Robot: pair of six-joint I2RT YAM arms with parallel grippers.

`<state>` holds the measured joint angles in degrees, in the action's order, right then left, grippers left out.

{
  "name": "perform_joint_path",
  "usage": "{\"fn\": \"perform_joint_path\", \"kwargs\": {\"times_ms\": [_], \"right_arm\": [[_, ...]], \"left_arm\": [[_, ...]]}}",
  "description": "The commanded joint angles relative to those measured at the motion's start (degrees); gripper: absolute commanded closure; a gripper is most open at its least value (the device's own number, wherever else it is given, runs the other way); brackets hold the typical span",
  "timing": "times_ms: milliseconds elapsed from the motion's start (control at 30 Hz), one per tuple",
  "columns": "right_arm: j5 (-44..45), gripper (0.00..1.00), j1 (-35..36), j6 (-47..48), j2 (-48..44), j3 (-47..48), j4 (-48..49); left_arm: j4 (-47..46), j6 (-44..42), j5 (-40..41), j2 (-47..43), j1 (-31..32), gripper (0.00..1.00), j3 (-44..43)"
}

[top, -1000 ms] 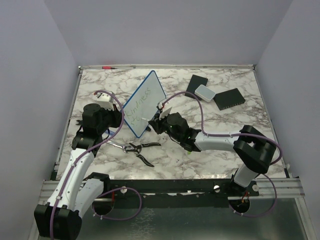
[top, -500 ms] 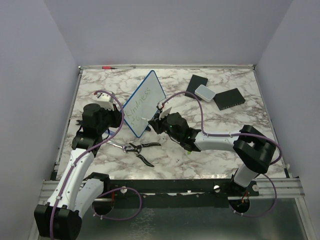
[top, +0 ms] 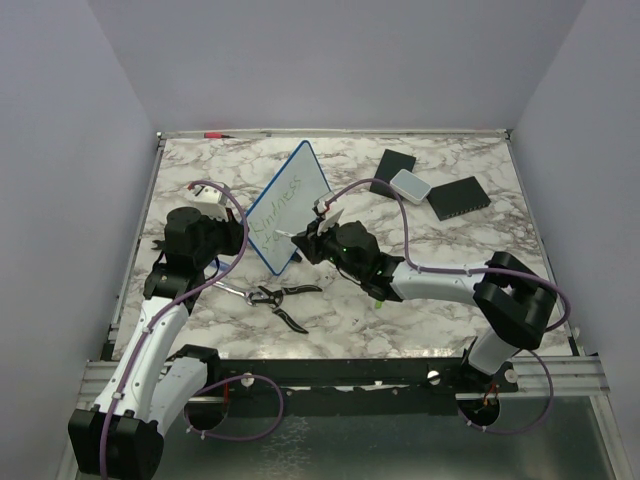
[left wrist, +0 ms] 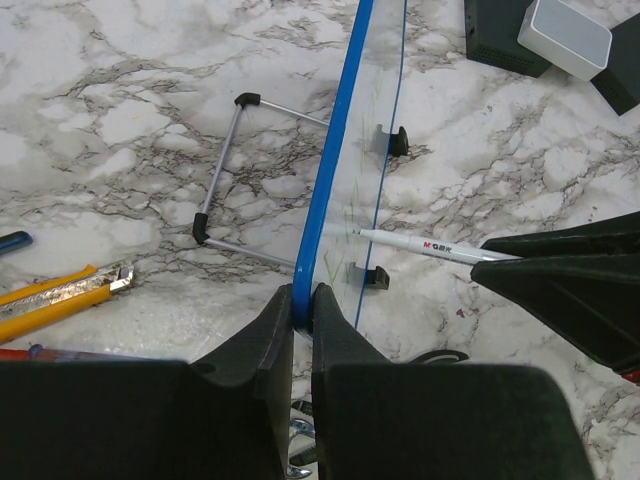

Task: Write a sentence on the whiteboard

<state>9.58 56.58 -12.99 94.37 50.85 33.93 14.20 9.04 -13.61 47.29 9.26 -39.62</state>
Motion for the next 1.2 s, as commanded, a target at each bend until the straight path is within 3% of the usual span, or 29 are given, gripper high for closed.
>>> {"fn": "perform_joint_path", "kwargs": {"times_ms": [0,1167], "right_arm": [[-0.79,0.99,0.29,0.64,-1.32,1.66,1.35],[4.50,0.99,0.29,-1.56,3.98,-0.92,-0.76]], "left_arm": [[0.29,-0.83,0.14,-0.44,0.33,0.97,0.41],[0.33,-0.70,0.03,-0.49,0.35,0.97,0.50]]}}
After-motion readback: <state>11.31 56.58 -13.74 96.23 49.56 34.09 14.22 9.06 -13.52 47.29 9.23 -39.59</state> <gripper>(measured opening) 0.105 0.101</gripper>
